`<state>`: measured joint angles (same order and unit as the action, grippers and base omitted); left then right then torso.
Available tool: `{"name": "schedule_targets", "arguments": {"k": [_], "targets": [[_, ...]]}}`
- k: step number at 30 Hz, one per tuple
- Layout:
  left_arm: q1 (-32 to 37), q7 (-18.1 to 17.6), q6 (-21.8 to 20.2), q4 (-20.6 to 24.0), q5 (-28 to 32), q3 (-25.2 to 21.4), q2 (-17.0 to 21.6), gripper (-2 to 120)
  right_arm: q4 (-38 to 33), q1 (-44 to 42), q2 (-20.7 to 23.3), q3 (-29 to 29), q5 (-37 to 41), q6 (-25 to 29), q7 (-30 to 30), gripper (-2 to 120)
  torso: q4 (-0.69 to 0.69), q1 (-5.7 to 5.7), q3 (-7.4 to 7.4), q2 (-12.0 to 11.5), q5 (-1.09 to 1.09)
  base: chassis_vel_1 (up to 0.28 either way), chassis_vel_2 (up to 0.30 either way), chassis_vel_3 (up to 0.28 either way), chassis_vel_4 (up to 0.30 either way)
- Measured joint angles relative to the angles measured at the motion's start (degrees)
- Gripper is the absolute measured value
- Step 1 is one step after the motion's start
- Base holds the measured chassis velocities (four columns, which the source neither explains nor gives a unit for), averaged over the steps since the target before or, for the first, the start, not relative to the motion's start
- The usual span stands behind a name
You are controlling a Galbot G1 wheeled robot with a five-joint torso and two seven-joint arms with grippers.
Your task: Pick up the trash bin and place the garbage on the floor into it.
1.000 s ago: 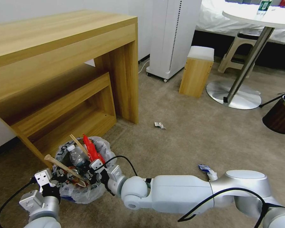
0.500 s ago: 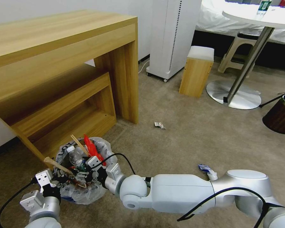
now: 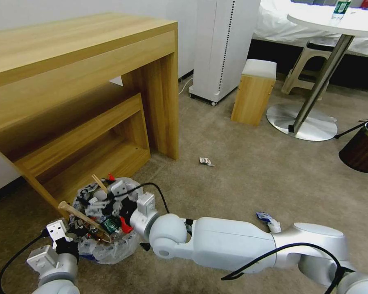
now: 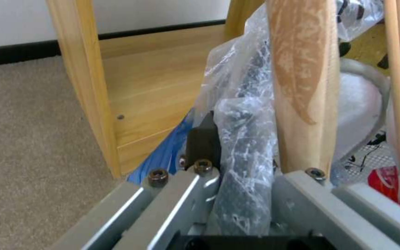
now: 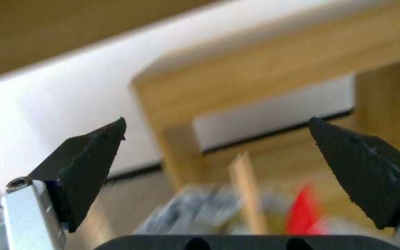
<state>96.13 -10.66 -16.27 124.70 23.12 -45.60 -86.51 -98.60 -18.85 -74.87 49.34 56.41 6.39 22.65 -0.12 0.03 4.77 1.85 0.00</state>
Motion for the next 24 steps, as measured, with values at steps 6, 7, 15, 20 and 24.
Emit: {"name": "schedule_targets", "arguments": {"k": [6,7,15,20,24], "targets": [[-0.2,0.2,0.0,-0.3,0.5,-0.4,0.8,1,-2.4,-4.1,6.5,-13.9,0.2,-0.4,1.5,100,0.01,0.00,0.00,0.0,0.03,0.000,0.000,0.000,0.000],[-0.2,0.2,0.0,-0.3,0.5,-0.4,0.8,1,-2.4,-4.1,6.5,-13.9,0.2,-0.4,1.5,100,0.01,0.00,0.00,0.0,0.03,0.000,0.000,0.000,0.000],[-0.8,0.9,0.0,-1.4,0.4,-0.3,1.4,1,-5.3,-16.3,20.2,-35.2,-2.7,-3.9,4.1,100,-0.03,0.00,0.00,0.0,0.02,0.000,0.000,0.000,0.000],[-0.6,0.9,0.0,-1.5,0.0,-0.2,1.8,1,-5.4,-24.8,23.4,-45.0,-6.7,-3.7,5.2,100,0.00,0.00,-0.01,0.0,0.01,0.000,0.000,0.000,0.000],[-0.2,1.0,0.3,-1.4,-0.8,-0.3,1.9,1,-6.0,-31.2,24.7,-51.2,-8.9,-3.6,5.5,100,-0.02,0.00,-0.01,0.0,0.01,0.000,0.000,0.000,0.000]]}}
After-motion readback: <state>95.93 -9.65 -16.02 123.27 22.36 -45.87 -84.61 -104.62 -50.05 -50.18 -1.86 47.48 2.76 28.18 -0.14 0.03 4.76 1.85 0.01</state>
